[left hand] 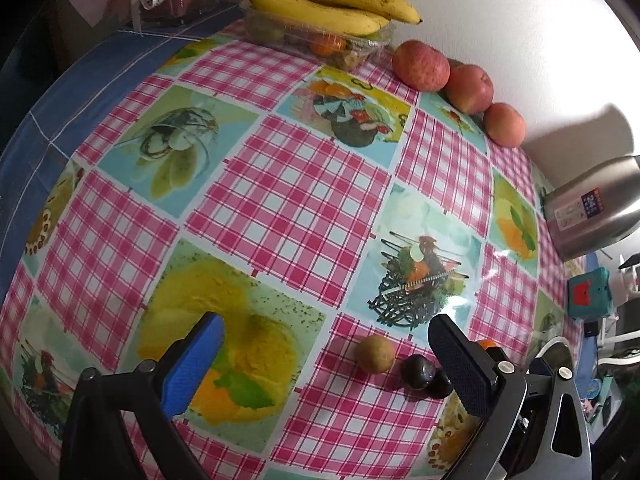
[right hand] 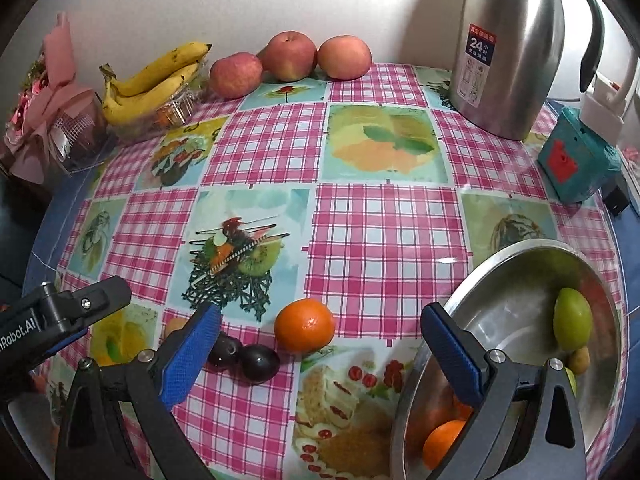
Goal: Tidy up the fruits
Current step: 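Move the right tool toward the tangerine while the left tool approaches the dark plums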
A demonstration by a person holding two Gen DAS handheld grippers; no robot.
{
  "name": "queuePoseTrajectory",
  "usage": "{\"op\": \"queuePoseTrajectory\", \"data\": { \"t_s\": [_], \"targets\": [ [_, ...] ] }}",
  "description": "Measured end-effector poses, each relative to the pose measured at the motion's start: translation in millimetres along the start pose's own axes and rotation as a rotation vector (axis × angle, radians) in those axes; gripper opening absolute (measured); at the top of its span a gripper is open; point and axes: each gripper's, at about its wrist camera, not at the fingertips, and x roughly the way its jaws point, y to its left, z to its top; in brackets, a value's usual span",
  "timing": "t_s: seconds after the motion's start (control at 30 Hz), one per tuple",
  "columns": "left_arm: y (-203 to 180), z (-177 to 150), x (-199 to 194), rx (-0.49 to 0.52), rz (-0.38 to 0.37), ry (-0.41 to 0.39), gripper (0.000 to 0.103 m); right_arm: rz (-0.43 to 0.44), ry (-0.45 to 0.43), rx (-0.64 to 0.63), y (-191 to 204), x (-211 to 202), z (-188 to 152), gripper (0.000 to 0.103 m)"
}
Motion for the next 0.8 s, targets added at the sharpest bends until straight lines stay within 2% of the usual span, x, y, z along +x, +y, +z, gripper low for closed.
{"op": "queuePoseTrajectory", "data": {
  "t_s": [0.1,0.43,0.63,0.7,0.8],
  "targets": [
    [0.1,-0.4,7.0,-0.004,0.000,0.017,0.103,0.003,0.009,-0.012,1.4,3.4,-1.3,0.085],
    [-7.8,-0.9,20.4,0.019,0.010,0.039,0.102,0.034,0.058,0.013,-5.0,21.8,-8.8,0.073],
    [-15.6,-3.5,15.9,0.045,-0.007,0.034,0.099,0.054,0.072,0.026,-5.8,26.9,-11.8,0.059],
    [-19.9,-3.9,13.6,0.058,-0.016,0.031,0.098,0.062,0.071,0.029,-5.2,26.3,-11.8,0.052],
    [-26.1,-5.4,10.4,0.079,-0.024,0.029,0.096,0.073,0.074,0.033,-4.4,26.4,-11.9,0.050]
  ]
}}
